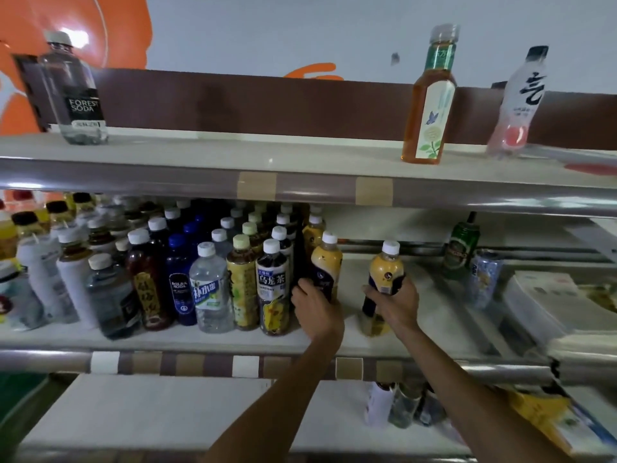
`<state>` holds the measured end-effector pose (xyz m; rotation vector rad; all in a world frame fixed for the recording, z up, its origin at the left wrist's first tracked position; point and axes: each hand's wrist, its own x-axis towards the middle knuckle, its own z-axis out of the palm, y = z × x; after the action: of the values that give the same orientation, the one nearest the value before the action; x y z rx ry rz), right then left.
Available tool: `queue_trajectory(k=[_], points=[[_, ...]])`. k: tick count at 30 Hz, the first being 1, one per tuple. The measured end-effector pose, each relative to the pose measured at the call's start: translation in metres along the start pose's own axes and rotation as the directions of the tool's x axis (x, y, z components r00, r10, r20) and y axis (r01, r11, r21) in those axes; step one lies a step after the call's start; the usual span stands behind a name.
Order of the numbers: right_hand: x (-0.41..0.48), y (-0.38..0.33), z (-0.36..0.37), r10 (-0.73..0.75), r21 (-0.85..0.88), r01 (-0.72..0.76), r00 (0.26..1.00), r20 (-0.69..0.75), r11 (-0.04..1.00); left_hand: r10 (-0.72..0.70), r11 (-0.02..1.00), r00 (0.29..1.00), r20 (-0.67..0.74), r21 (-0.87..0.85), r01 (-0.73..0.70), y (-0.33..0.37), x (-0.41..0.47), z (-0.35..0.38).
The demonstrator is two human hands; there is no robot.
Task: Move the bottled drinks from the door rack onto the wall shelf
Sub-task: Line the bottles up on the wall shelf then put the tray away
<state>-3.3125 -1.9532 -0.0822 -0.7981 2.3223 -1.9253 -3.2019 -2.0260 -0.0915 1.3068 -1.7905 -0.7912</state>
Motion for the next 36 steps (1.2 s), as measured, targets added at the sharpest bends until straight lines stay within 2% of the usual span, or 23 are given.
queue_trajectory(k=[5, 16, 22, 27, 31, 34, 36], points=[[-0.001, 0.005, -0.005, -0.032, 0.035, 0.03, 0.999, 0.041, 0.999, -0.024, 0.998, 0.992, 0.121, 0.059, 0.017, -0.021, -0.01, 0.015], [0.003, 0.011, -0.001, -0.086, 0.023, 0.085, 0.995, 0.054, 0.996, -0.009, 0.989, 0.99, 0.141, 0.147, -0.012, -0.022, 0.015, 0.022], [0.003, 0.011, 0.001, -0.102, 0.001, 0.102, 0.99, 0.095, 0.995, 0.035, 0.973, 0.982, 0.185, 0.218, -0.076, -0.024, 0.014, 0.018], [-0.003, 0.002, -0.007, -0.004, -0.051, 0.013, 0.985, 0.173, 0.999, -0.042, 0.978, 0.924, 0.379, 0.203, -0.039, -0.015, 0.012, -0.002], [-0.003, 0.001, -0.019, 0.124, -0.271, -0.048, 0.955, 0.27, 0.961, 0.013, 0.96, 0.868, 0.496, 0.236, -0.149, -0.016, 0.006, -0.031], [-0.012, -0.004, -0.02, 0.137, -0.306, -0.058, 0.961, 0.242, 0.95, 0.087, 0.914, 0.844, 0.529, 0.294, -0.278, -0.034, 0.004, -0.059], [-0.021, -0.012, -0.014, 0.132, -0.318, -0.047, 0.959, 0.25, 0.947, 0.087, 0.859, 0.834, 0.545, 0.382, -0.34, -0.048, 0.005, -0.078]])
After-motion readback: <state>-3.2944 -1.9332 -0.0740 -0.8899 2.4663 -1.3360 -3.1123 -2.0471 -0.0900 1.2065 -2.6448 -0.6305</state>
